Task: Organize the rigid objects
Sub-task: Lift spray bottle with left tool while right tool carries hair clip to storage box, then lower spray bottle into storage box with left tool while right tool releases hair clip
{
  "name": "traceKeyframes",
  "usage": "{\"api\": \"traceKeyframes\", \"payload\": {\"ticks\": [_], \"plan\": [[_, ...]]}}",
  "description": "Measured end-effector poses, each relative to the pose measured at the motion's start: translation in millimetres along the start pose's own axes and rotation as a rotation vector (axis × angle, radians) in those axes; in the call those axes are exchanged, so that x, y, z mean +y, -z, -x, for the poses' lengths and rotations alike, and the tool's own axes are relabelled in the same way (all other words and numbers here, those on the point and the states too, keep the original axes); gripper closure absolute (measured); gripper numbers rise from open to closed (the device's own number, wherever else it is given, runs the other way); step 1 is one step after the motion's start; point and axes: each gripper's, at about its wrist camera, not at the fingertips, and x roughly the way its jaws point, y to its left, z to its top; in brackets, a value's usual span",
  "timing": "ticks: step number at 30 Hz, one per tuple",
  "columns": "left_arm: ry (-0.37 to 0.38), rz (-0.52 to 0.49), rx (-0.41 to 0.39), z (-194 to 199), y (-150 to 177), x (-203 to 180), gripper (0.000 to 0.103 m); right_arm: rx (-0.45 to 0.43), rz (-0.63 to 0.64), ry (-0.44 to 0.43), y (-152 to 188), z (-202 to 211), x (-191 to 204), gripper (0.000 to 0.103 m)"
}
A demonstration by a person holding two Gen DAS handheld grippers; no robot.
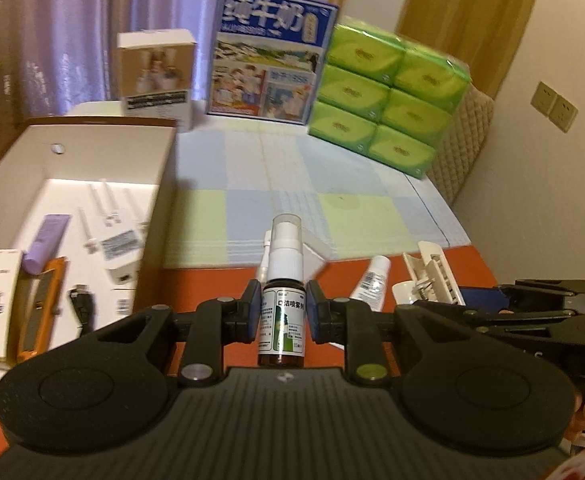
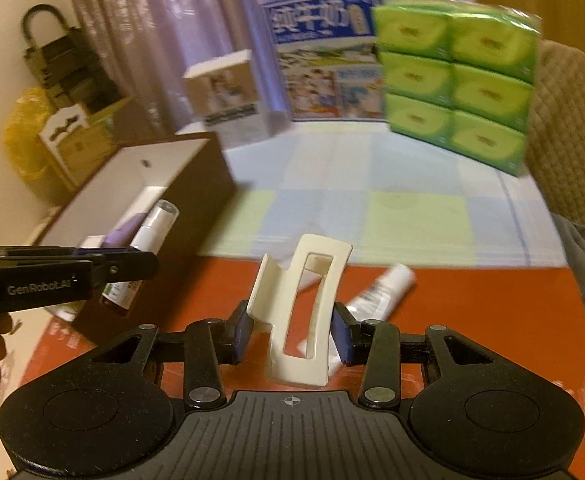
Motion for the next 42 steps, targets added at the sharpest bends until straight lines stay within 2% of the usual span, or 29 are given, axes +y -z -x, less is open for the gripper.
{"api": "traceKeyframes", "payload": {"ticks": [12,22,31,42], "plan": [[-0.080,0.073,-0.062,49,6,63,0.084,-0.002,0.082,-0.143,-11,-16,78,0.064],[-0.148,0.094,-0.081,64,0,119,0.084,-0.005,0.138,-0.232,-30,-51,143,0.064],[-0.188,0.099,-0.061,49,-16,169,0.084,0.016,0.175,-0.235,-53,-100,182,0.065],[-0.211,0.090,0.004,1,-45,218,0.084,0.063,0.191,-0.210,-84,-171,200,0.064]]}}
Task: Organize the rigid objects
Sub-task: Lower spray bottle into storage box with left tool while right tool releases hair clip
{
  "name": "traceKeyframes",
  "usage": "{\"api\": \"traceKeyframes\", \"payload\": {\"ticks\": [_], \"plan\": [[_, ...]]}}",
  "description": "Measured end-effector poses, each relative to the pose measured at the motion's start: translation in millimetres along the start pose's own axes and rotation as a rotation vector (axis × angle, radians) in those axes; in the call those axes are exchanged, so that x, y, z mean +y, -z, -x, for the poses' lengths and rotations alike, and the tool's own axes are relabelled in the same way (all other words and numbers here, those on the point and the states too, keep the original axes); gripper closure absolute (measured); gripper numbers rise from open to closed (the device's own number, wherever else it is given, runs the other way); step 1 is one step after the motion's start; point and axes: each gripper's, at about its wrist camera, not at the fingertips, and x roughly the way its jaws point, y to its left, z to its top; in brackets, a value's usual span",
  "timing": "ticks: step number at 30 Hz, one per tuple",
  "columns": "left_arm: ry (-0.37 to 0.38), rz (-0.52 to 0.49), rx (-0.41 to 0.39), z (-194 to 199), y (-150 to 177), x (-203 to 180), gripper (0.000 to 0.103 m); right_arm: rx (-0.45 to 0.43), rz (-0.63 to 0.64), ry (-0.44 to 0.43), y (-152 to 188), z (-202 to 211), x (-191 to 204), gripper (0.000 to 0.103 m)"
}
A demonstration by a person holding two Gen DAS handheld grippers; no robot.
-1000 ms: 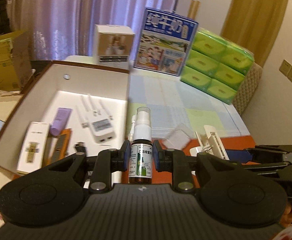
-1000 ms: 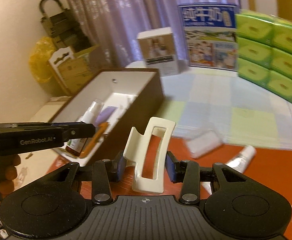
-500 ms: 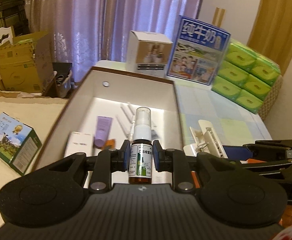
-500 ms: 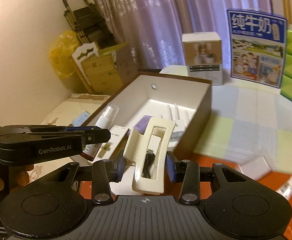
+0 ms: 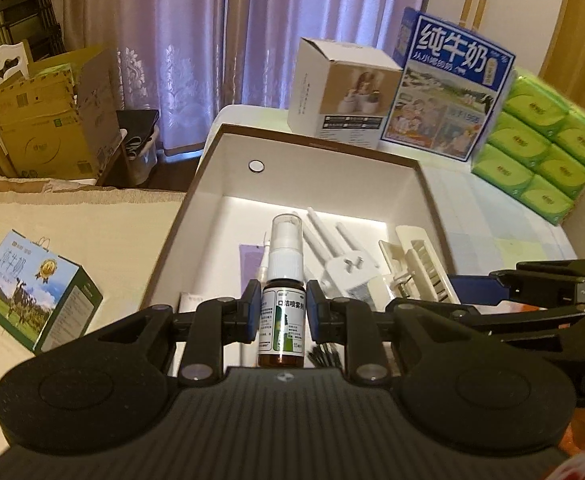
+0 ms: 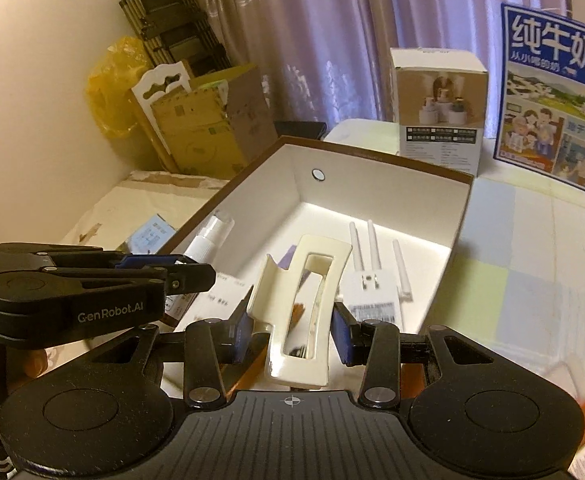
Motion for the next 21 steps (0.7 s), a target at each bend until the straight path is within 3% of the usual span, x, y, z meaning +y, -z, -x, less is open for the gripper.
{"api": "traceKeyframes", "payload": {"ticks": [10,21], "plan": [[-0.018,-0.052,0.075,-61,-30,21,0.084,0.055,-0.008,0.037,-30,-58,-15,0.064],[-0.021,-0.102,0.110,-103,-54,27,0.084,0.105,-0.074,0.060,-49,-101,-35,0.064]]}}
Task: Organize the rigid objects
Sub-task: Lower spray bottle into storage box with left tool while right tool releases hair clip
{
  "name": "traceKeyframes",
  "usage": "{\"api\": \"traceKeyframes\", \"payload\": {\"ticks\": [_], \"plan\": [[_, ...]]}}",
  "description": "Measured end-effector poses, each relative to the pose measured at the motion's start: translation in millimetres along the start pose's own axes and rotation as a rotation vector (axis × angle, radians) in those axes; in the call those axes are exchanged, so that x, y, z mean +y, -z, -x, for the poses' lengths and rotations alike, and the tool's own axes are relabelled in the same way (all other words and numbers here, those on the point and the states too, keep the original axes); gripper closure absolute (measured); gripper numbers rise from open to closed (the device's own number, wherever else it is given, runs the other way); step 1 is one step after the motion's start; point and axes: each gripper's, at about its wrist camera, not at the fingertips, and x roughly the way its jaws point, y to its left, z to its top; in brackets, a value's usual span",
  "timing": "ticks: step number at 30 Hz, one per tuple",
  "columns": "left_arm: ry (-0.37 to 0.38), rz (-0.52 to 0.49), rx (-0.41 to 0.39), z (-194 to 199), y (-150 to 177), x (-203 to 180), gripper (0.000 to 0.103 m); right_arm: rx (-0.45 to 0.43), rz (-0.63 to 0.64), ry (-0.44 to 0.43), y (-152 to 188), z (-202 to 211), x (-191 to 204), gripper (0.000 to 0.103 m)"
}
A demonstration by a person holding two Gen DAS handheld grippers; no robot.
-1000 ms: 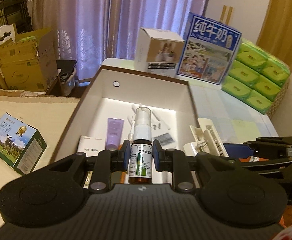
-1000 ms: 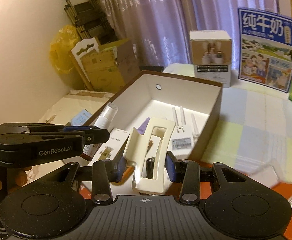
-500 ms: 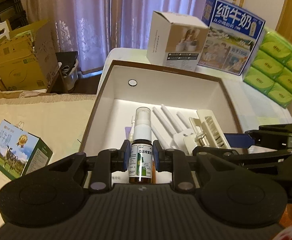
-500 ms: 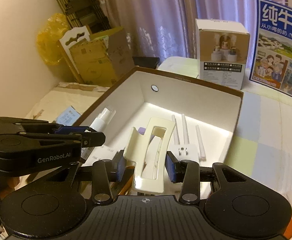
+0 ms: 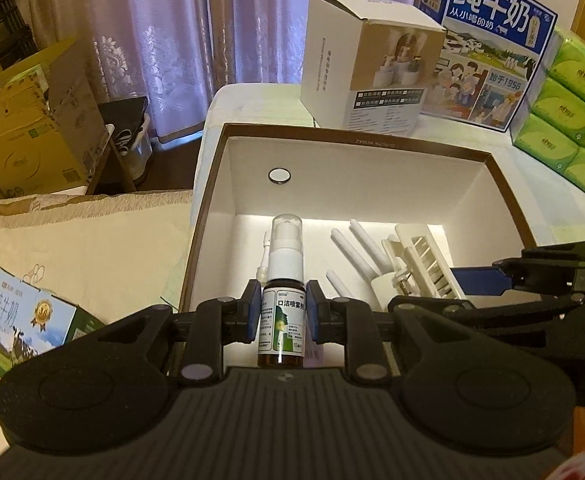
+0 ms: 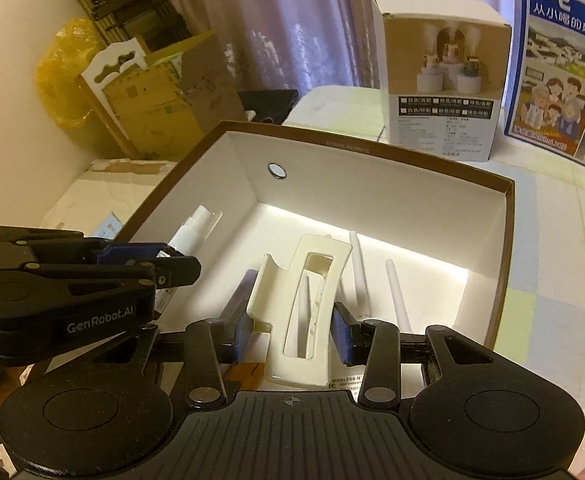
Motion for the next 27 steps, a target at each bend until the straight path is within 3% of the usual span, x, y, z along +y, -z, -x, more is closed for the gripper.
{"api": "traceKeyframes", "payload": {"ticks": [14,19,27], "plan": [[0.002,-0.028,-0.005,-12,-9,1,0.077,0.010,-0.043,0.010,-5,-12,-5,0.064],[0.000,-0.029,-0.013,-6,-8,1,0.077,-0.041,-0.056,0.005,-6,-8,-5,0.064],[0.007,-0.027,-0.018,8,-1,-1,0.076,-0.049,-0.044,-0.014,-3,2,-3,0.056]]}}
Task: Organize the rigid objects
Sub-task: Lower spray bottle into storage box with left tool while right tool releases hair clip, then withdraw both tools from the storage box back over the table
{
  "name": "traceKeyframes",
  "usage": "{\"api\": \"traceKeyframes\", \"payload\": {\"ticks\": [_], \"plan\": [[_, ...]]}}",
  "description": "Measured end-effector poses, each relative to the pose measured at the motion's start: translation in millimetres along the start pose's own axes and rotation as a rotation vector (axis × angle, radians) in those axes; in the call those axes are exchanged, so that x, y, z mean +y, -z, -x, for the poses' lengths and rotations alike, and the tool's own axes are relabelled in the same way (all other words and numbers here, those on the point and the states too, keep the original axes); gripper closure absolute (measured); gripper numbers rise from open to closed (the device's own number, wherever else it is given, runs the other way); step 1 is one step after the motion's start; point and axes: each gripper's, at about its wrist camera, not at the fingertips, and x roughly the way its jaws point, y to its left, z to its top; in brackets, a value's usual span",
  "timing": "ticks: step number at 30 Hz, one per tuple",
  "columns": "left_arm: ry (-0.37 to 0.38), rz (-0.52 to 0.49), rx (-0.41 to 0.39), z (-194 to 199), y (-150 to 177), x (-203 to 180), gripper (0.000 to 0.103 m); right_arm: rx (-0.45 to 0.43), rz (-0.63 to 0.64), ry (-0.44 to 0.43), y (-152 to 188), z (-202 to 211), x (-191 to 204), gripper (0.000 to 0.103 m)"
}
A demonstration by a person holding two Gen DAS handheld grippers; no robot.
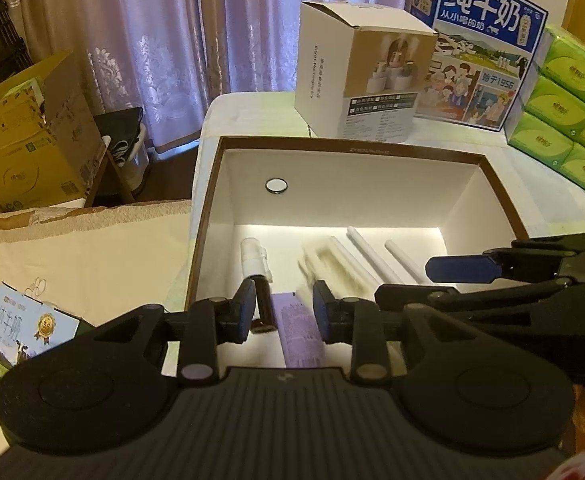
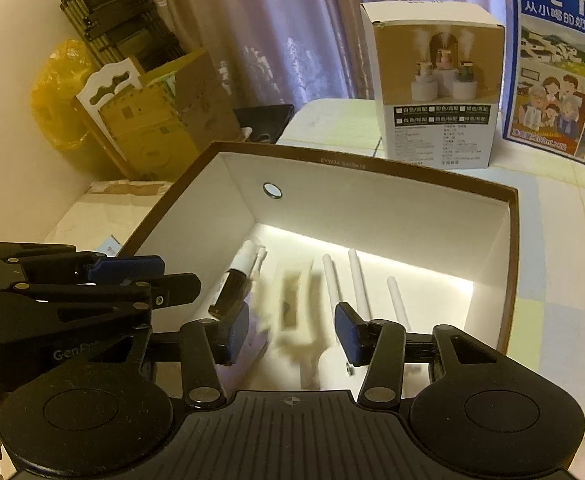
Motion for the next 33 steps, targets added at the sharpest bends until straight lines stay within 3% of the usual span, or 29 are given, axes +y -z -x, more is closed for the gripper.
{"api": "traceKeyframes", "payload": {"ticks": [13,23,28,33], "plan": [[0.017,0.011,-0.014,22,11,-9,0.075,0.002,-0.011,-0.004,16,22,0,0.054],[0.017,0.016,-0.051,52,18,-19,0.062,-0.024,-0.021,-0.007,24,53,4,0.053],[0.018,0.022,-0.071,71,25,-27,0.061,-0.036,-0.028,-0.007,33,71,6,0.053],[0.014,0.024,-0.096,91,34,-34,0.051,-0.052,-0.044,-0.007,42,92,7,0.049]]}}
